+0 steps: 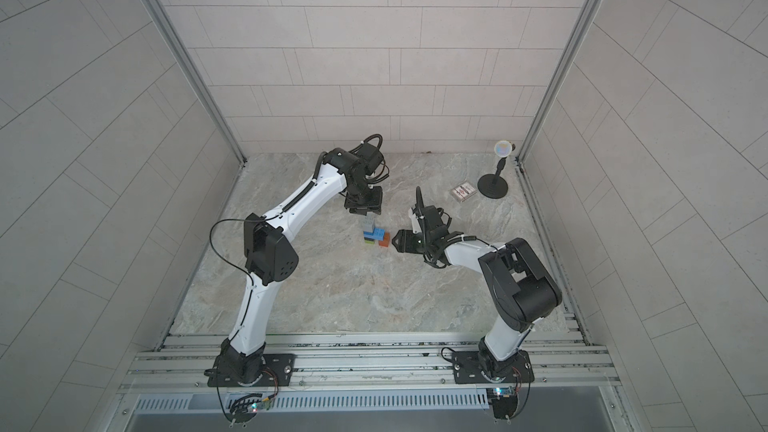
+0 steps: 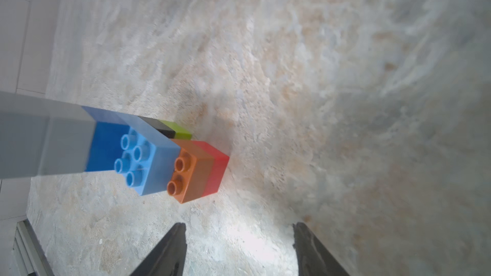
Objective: Assemble the letter h with lego
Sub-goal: Assemble the lego brick with the lego brick, then adjust the lego brick at the center of the board.
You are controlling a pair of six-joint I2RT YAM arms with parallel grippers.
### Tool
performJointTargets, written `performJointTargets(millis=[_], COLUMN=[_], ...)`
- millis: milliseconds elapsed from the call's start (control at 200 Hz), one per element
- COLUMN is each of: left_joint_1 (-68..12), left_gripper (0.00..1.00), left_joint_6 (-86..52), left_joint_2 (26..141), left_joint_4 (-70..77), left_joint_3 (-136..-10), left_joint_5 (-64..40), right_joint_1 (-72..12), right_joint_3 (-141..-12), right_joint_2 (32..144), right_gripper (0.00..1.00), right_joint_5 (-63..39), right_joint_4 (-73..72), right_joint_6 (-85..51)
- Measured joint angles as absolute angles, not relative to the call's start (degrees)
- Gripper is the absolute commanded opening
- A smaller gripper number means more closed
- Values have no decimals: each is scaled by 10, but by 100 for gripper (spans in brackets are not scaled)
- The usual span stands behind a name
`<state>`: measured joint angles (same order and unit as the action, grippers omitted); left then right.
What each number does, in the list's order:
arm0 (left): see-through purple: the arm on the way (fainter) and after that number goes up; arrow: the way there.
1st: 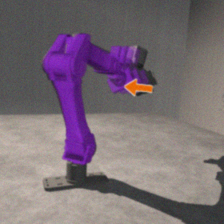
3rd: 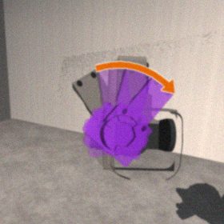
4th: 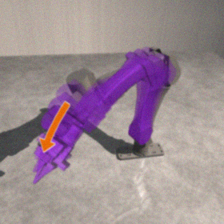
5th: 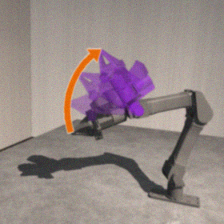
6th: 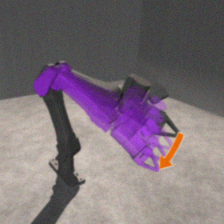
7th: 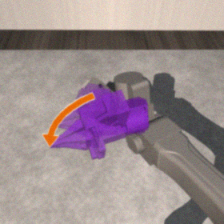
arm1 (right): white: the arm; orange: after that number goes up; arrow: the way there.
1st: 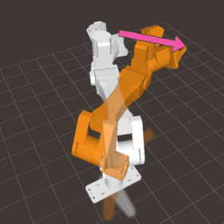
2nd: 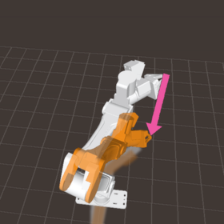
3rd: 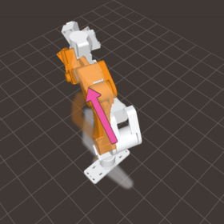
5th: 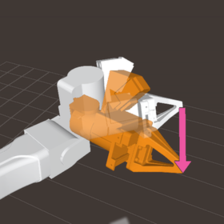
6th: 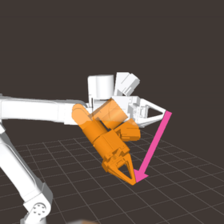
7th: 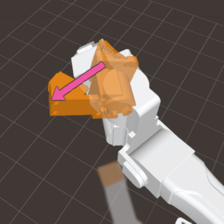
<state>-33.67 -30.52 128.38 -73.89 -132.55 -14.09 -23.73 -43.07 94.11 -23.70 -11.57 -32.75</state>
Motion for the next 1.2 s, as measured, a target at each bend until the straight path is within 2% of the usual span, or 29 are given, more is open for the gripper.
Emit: performJointTargets(millis=[30, 115, 285, 450, 590, 640, 721, 946, 1121, 1201], left_joint_1=[-334, -324, -281, -229, -224, -221, -217, -196, -185, -183], left_gripper=[65, 66, 67, 67, 67, 67, 67, 67, 67, 67], left_joint_6=[-304, -296, -288, -280, -275, -276, -277, -287, -291, -292], left_joint_2=[1280, 1256, 1127, 1011, 988, 988, 989, 995, 995, 995], left_joint_4=[-739, -730, -672, -599, -562, -546, -528, -507, -499, -496], left_joint_3=[-1326, -1300, -1132, -988, -947, -940, -926, -919, -915, -915], left_joint_5=[-145, -156, -176, -182, -180, -185, -201, -226, -235, -239], right_joint_1=[-238, -248, -271, -276, -271, -269, -267, -262, -262, -262], right_joint_3=[-415, -380, -396, -408, -453, -464, -486, -515, -530, -538], right_joint_2=[940, 942, 987, 1025, 1059, 1070, 1088, 1101, 1101, 1101], right_gripper=[82, 82, 82, 78, 75, 70, 57, 29, 18, 16], right_joint_5=[-241, -249, -260, -261, -263, -268, -280, -312, -350, -368], right_joint_4=[-145, -206, -258, -293, -286, -288, -275, -245, -218, -203], right_joint_6=[-317, -288, -222, -166, -129, -120, -102, -79, -87, -95])
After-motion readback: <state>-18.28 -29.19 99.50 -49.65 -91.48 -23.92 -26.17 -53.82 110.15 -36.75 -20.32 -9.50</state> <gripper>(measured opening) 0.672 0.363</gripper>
